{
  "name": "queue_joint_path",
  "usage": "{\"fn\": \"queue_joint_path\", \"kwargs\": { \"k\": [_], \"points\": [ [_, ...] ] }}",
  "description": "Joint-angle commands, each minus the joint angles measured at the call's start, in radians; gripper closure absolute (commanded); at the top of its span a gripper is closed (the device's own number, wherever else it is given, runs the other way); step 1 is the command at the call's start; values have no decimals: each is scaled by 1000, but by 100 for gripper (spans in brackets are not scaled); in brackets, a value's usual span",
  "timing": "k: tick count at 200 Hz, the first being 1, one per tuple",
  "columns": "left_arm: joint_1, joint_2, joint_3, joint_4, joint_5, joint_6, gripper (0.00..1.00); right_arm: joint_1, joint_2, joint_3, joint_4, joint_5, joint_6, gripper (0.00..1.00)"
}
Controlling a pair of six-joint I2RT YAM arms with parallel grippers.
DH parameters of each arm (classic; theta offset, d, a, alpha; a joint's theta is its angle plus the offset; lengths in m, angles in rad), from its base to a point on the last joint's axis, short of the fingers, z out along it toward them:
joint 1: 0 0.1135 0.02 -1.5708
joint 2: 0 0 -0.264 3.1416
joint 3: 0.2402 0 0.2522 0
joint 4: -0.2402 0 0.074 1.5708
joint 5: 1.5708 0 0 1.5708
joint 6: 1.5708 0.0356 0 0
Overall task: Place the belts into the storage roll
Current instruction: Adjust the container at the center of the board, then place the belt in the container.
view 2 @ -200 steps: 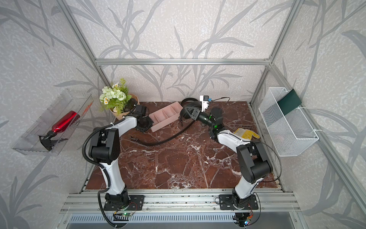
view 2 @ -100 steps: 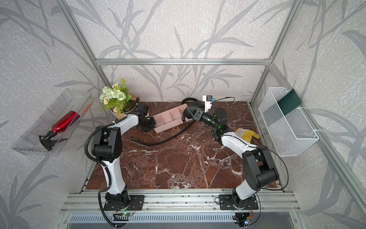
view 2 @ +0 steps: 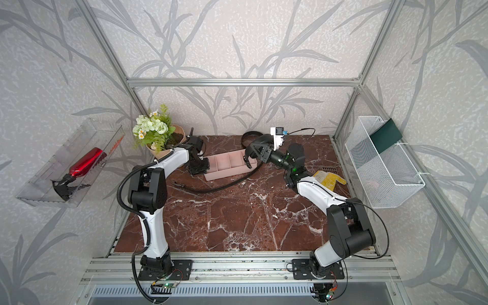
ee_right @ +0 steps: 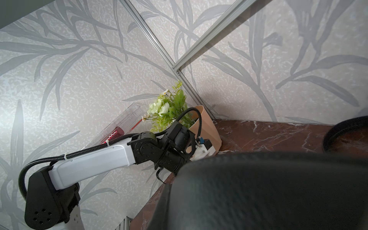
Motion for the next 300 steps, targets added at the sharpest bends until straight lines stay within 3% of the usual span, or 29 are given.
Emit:
{"fn": "queue_joint_path", "kwargs": {
  "k": [1,17,36,55,80,102,177,250,300],
  "points": [
    [-37,24,41,-100,-58,84,89,11,-2,57,44,-35,-43,100],
    [-42,27,52,-107,-66,93,88,24,46,106,66,-79,-71,100],
    [-39,11,51,-98,-53,94,68,37,134,186,116,-146,-85,100],
    [-32,-31,52,-87,-26,83,47,42,264,274,285,-251,-56,100],
    [-21,-108,52,-68,28,47,39,46,456,452,528,-349,92,100],
    [-3,-185,6,-29,75,-18,37,64,619,670,635,-445,212,100],
    [118,-365,-304,131,213,-188,37,138,923,1146,473,-678,175,100],
    [186,-454,-390,111,238,-153,37,165,1095,1384,405,-699,152,100],
    [201,-481,-445,98,254,-133,37,170,1150,1419,282,-704,7,100]
  ]
}}
